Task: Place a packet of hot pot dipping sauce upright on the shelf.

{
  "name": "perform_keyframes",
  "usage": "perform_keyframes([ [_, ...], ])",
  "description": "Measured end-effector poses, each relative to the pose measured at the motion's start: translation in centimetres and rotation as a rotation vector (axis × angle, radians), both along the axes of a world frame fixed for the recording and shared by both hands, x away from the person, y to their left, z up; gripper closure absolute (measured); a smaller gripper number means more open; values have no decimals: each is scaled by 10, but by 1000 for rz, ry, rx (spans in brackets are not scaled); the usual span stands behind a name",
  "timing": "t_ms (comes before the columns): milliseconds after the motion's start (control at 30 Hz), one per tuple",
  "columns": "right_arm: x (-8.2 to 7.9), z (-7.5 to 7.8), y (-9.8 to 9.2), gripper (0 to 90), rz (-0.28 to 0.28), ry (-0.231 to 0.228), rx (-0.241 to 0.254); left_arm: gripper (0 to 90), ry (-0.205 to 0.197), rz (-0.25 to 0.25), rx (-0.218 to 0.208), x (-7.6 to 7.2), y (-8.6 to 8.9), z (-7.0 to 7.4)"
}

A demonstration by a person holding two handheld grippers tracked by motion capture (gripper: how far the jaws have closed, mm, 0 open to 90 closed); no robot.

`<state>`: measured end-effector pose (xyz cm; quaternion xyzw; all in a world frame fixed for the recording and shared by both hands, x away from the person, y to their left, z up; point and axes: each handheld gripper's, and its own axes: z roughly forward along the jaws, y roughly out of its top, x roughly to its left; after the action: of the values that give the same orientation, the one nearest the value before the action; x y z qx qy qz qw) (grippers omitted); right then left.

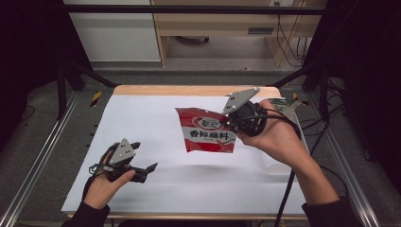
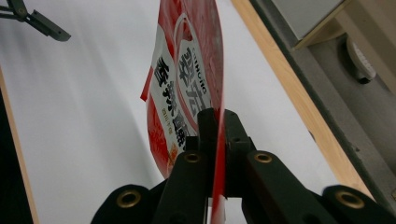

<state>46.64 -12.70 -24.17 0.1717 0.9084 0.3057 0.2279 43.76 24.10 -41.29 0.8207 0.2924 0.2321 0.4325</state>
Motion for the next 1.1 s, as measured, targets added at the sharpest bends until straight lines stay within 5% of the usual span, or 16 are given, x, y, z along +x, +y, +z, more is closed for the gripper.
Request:
perform_keyframes([
  [600,-17,30,-69,898,-125,-75,97,64,-15,153,-49,-9,34,-24],
  [1100,-24,34,-130,898,-252,-103,147,62,-20,160,-45,-10,35,-26],
])
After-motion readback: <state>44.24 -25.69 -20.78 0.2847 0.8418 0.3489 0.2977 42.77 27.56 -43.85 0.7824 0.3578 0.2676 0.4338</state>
